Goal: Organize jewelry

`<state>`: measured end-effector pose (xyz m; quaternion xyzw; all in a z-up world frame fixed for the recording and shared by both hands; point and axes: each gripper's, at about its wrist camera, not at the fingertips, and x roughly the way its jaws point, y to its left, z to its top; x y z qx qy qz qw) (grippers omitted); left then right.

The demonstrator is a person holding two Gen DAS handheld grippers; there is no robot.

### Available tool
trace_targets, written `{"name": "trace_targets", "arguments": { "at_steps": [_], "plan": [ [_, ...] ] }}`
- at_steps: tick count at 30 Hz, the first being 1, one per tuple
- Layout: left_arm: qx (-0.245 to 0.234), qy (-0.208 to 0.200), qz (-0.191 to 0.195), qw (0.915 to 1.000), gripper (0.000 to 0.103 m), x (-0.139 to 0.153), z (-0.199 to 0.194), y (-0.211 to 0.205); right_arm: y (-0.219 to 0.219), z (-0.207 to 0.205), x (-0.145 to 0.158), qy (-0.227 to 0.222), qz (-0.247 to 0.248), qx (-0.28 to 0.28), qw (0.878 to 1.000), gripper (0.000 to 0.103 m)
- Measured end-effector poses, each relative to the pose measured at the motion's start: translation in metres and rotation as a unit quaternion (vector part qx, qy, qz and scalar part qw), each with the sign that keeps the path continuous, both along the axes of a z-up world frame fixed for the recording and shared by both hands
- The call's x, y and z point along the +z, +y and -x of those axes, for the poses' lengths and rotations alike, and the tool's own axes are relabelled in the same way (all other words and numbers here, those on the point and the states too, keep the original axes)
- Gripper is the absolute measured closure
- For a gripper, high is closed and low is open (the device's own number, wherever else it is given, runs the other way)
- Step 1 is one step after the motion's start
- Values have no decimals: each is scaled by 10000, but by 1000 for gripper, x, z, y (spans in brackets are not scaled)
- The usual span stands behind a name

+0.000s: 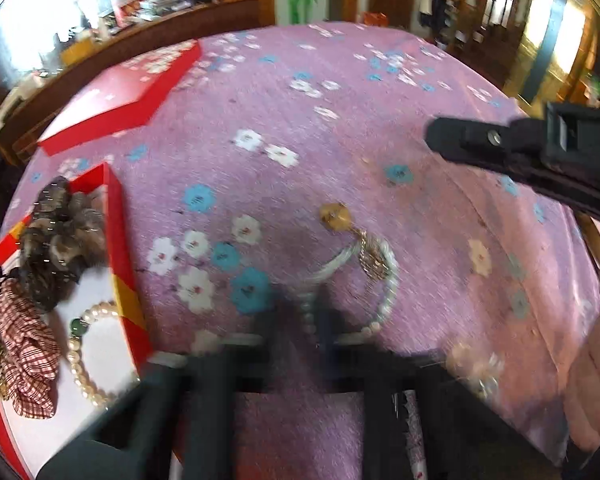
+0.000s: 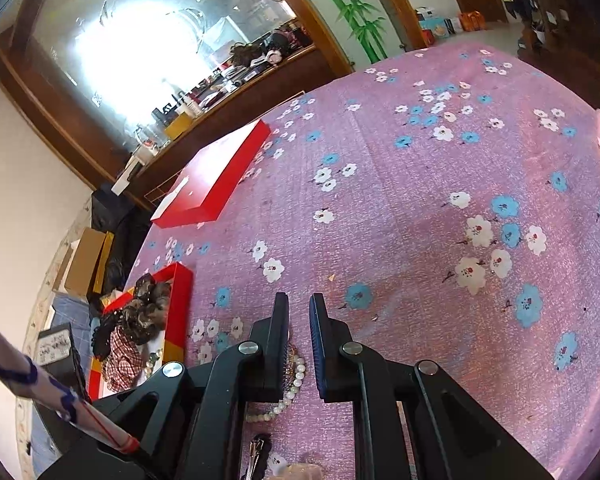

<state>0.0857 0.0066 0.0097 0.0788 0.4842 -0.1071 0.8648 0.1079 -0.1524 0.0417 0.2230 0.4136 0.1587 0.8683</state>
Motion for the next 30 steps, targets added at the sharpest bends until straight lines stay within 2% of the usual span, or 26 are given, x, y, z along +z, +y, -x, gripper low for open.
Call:
{"name": "trace_targets", "arguments": {
  "at_steps": [2,5,8,10,15,19,21,23,30],
  "plan": [
    [77,-136,50,9999,98,0,0,6,3,-1,0,-18,72,35,10000,92],
    [116,-299,536,9981,98,16,0,23,5,-1,-1,-53,134,59,9999,92],
    [193,-727,1094,9911,98,43,6,46,11,0,-1,-98,226,126,9996,92],
    [278,-908,1334,9865,98,54,9,58,16,-1,-2,-71,223,246,9994,92],
    [489,-1144,1692,9777,98,69,9,76,32,-6,-12,71,383,487,9981,92],
    [621,-1326,1799,9727,98,76,12,86,43,-7,-18,212,471,616,9968,87],
    [712,-1323,1828,9716,98,77,12,92,48,-8,-18,273,472,629,9965,74],
    [781,-1299,1909,9699,98,76,9,98,56,-10,-18,315,562,650,9958,68],
    [913,-1246,1967,9682,98,73,8,106,91,-17,-26,444,1062,796,9902,68]
  ]
}}
